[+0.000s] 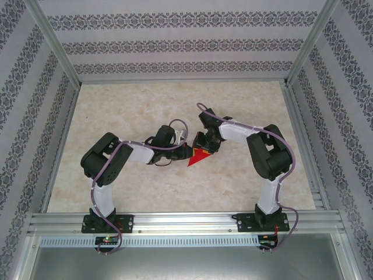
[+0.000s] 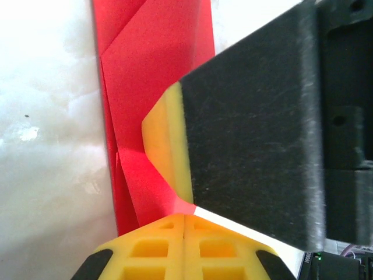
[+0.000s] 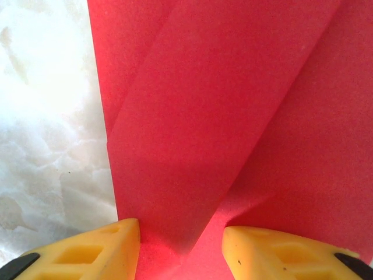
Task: Fold a paper plane with a square sheet of paper (pick it up from the middle)
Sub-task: Fourth fold the wing at the center of the table.
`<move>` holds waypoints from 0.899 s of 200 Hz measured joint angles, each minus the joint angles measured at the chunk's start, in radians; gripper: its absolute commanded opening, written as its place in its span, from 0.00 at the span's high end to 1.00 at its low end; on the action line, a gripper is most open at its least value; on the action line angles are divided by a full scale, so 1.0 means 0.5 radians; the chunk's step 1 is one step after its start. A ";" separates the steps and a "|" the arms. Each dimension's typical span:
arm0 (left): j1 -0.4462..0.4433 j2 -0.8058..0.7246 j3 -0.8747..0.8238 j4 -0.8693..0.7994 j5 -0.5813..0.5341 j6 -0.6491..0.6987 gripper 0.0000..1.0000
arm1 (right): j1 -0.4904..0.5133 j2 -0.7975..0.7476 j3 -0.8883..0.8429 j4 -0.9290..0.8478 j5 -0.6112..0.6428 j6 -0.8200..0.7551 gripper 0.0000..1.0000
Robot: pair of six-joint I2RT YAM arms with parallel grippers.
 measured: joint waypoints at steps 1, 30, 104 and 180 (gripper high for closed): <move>-0.001 0.002 0.000 -0.002 0.000 0.000 0.95 | 0.000 0.000 0.000 -0.001 0.000 0.000 0.52; -0.014 0.009 0.008 -0.023 -0.002 0.005 0.95 | 0.000 0.005 0.007 -0.007 -0.002 0.000 0.52; -0.016 0.009 0.034 -0.125 -0.092 0.059 0.97 | 0.000 0.013 0.018 -0.020 -0.006 0.000 0.52; -0.016 0.009 0.045 -0.156 -0.099 0.066 0.95 | 0.000 0.025 0.031 -0.035 -0.008 0.000 0.53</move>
